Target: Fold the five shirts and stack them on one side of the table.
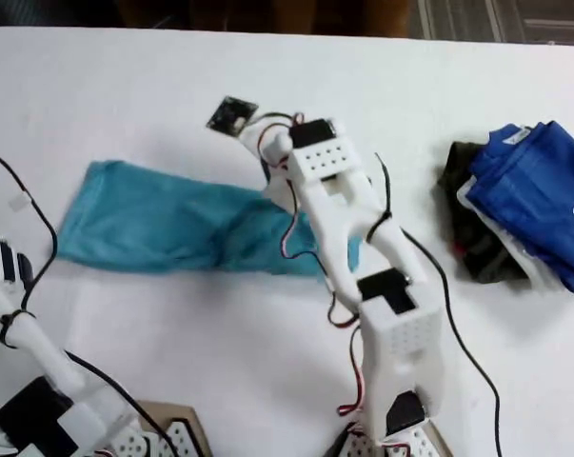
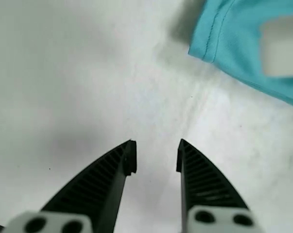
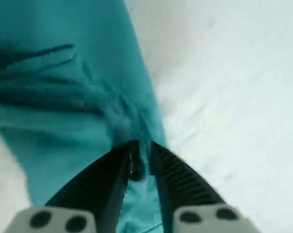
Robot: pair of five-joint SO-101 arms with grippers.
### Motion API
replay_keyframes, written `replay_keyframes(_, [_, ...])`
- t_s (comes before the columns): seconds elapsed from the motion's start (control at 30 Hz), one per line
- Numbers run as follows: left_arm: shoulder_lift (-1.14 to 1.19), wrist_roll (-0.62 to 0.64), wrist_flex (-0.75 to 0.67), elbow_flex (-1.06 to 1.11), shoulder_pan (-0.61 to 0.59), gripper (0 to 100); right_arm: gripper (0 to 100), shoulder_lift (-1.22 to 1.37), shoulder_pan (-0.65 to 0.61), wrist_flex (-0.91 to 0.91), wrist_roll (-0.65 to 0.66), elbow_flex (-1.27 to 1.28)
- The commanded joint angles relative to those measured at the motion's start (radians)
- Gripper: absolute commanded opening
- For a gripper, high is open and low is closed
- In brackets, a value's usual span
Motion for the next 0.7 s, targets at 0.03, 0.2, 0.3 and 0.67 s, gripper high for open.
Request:
replay_keyframes(0.03, [-0.04,-0.005,-0.005,-0.047,-0.006,16,29.0,0.038,0.022,0.064,0.052,-0.123])
replay_keyframes(0.2, [-0.04,-0.005,-0.005,-0.047,-0.006,16,34.3,0.053,0.065,0.15,0.098,-0.219])
replay_keyframes(0.3, [-0.04,-0.005,-0.005,-0.047,-0.006,16,32.5,0.053,0.062,0.286,0.1,-0.322])
replay_keyframes(0.67, [-0.04,-0.003,0.002,-0.047,-0.005,16,2.4,0.018,-0.019,0.456,-0.006,-0.295])
